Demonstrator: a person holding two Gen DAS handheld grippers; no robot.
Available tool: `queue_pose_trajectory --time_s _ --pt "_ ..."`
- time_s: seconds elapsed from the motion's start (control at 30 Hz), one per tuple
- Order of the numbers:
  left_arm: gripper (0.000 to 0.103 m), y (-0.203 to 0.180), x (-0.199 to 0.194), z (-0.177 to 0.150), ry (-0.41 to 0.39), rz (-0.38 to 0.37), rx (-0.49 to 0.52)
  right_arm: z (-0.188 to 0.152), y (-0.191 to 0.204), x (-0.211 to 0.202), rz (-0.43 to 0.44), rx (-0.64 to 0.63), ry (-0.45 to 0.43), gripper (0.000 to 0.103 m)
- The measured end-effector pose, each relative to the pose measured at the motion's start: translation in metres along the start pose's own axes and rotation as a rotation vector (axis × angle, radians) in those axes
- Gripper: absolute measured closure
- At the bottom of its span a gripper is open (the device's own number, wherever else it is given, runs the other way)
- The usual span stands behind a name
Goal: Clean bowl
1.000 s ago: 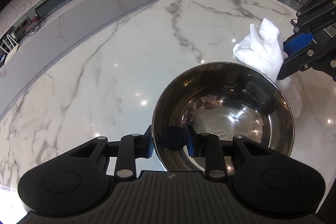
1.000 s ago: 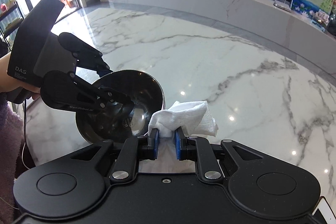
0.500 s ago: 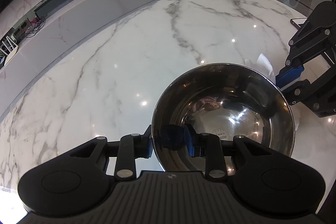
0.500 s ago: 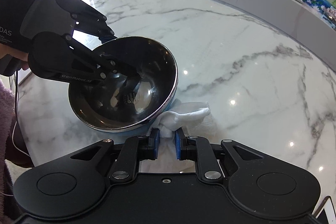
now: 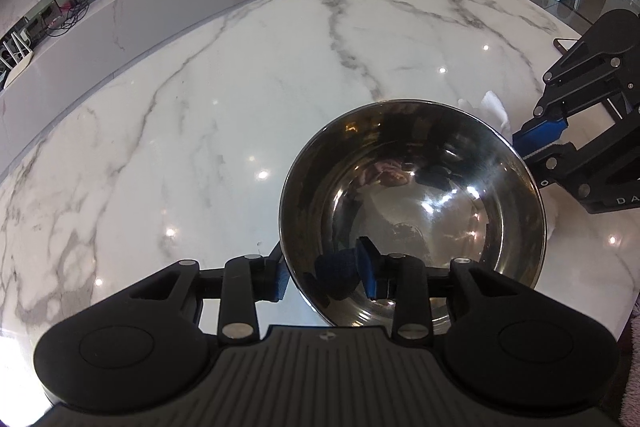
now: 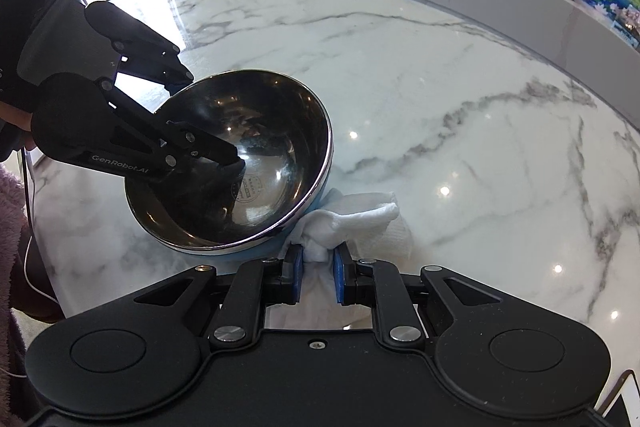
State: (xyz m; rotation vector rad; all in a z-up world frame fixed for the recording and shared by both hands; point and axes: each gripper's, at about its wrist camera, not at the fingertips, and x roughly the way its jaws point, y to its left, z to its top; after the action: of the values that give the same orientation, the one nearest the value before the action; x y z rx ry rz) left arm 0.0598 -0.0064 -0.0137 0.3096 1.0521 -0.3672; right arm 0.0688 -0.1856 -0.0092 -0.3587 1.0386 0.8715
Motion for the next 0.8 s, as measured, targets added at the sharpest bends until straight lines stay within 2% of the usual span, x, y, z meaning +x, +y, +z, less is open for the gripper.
queue_pose_trajectory --time_s 0.37,0.6,0.8 --pt "0.07 -0.005 0.005 0.002 -0.024 0.025 0.054 0.001 -0.003 -0.01 0.008 0.022 -0.025 0.089" --pt "0.069 -0.01 0.006 0.003 -0.044 0.029 0.113 0.003 -0.019 -0.031 -0.008 0.09 -0.122 0.089" --pt "0.069 -0.014 0.006 0.004 -0.047 0.02 0.132 0.003 -0.022 -0.029 -0.011 0.093 -0.118 0.089"
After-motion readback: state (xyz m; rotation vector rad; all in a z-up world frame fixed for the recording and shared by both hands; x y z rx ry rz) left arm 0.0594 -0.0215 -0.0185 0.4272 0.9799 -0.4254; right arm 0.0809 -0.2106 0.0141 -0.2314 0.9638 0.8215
